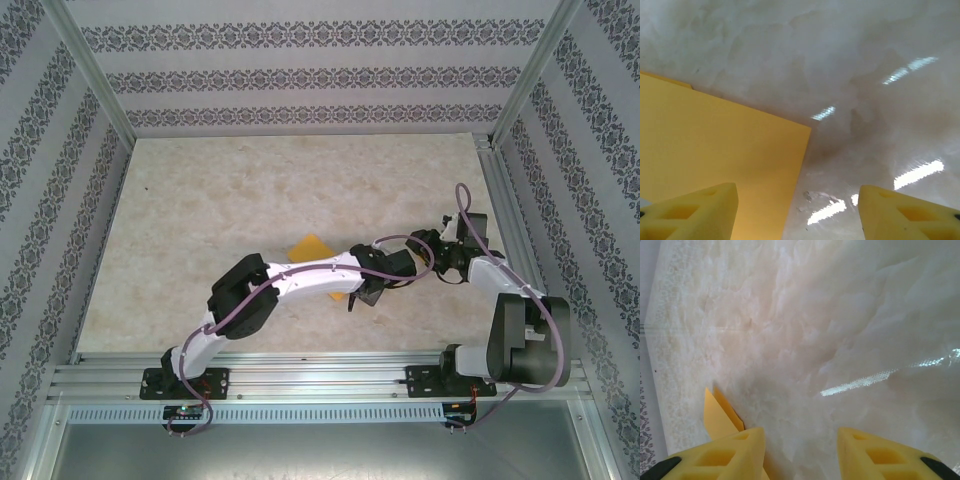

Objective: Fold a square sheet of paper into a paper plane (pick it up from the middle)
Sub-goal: Third fold the triangle at the center of the table.

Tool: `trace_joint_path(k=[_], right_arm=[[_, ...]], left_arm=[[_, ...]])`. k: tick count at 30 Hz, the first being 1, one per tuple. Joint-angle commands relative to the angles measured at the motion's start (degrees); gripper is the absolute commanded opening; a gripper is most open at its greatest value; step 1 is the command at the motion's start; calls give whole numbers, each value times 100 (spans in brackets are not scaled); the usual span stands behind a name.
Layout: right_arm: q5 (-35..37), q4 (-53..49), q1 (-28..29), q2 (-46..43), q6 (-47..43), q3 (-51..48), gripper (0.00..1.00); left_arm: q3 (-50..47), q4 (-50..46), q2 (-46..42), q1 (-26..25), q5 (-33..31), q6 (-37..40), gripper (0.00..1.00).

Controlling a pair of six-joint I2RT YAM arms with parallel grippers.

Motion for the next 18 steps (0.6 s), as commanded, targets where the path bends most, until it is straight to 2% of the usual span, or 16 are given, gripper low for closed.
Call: trace_joint_path(k=[1, 10, 18], right_arm=[[-107, -241, -44, -210, -218, -36, 43], [-174, -283, -44, -367, -253, -123, 43], [-212, -350, -44, -420, -311, -150, 44]], left_arm=[[522, -751, 256, -95, -540, 146, 67], [1046, -1145, 842, -104, -918, 186, 66], [1193, -1166, 970, -104, -1175, 177, 55]])
